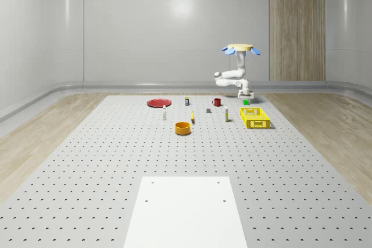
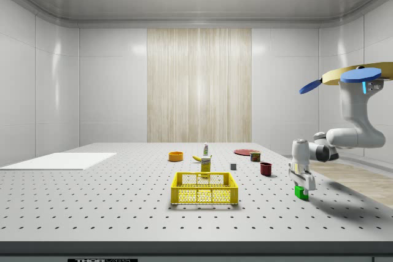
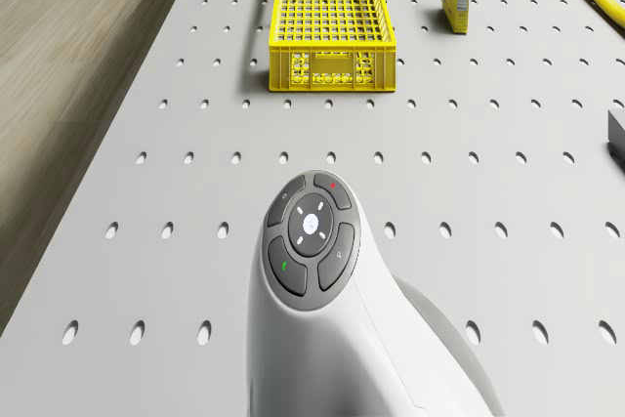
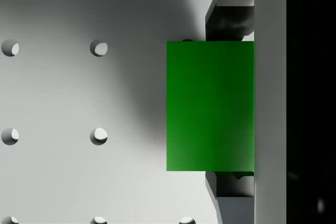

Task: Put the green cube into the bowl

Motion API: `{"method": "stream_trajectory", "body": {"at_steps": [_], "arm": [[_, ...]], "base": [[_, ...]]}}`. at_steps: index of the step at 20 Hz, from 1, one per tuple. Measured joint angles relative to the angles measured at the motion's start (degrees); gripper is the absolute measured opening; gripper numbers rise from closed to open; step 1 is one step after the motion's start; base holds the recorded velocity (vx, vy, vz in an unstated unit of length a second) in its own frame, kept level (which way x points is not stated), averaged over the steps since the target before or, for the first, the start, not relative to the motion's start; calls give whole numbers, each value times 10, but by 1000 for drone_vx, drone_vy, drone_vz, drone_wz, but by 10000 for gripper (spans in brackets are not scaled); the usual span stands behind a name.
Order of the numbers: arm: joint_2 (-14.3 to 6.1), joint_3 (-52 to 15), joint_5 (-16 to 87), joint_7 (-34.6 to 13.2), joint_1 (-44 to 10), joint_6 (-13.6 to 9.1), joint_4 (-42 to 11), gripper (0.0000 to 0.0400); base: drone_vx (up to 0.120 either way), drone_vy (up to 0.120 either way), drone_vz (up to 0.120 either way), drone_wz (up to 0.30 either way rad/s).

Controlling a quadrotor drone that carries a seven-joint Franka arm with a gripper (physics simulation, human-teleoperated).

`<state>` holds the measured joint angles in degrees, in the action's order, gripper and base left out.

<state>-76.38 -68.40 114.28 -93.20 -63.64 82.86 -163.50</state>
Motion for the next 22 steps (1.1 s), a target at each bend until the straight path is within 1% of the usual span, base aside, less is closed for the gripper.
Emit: {"method": "stream_trajectory", "body": {"at_steps": [3, 7, 11, 14, 22], "arm": [[-4, 0, -1, -1, -2, 4, 0, 269], [-8, -1, -3, -3, -3, 7, 1, 267], [-10, -19, -21, -7, -5, 3, -3, 259], [-11, -40, -41, -10, -7, -2, -7, 253], [-20, -65, -69, -19, -12, 0, -11, 253]], "base": [[0, 0, 0, 0], [0, 0, 0, 0], [0, 0, 10, 0], [0, 0, 120, 0], [0, -120, 120, 0]]}}
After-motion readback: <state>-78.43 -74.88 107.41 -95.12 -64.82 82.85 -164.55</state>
